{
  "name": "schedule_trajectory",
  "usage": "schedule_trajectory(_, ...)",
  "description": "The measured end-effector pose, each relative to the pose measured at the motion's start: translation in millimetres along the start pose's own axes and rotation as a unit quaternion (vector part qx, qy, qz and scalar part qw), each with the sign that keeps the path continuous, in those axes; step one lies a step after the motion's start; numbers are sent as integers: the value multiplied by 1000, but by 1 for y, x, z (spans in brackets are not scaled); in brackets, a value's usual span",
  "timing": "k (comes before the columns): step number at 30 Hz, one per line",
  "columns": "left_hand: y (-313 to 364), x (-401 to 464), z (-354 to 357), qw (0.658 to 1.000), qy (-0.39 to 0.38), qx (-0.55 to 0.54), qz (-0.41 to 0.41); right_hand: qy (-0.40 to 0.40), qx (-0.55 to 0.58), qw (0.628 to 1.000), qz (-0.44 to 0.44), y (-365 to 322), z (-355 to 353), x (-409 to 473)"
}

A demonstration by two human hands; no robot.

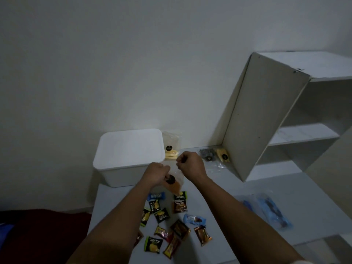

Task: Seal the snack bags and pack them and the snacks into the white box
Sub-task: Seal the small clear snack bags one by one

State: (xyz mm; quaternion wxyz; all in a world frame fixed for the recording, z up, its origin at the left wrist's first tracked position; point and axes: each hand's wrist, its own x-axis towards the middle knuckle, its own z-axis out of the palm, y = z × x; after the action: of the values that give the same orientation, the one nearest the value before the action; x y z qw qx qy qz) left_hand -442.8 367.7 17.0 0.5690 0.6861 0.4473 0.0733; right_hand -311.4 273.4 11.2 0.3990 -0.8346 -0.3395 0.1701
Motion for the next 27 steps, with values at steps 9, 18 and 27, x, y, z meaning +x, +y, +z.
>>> schedule_trajectory(9, 13, -31, -28, 979, 124, -9, 161, -148, 52, 985, -66, -44, -39, -4)
schedule_trajectory(18, 26, -44, -36, 966, 88, -22, 243, -187, 66, 974, -110, -67, -77, -3)
schedule_trajectory(27, 33, -53, -42, 954, 140, -128, 231, -178, 170, 966, -79, -62, -77, -24)
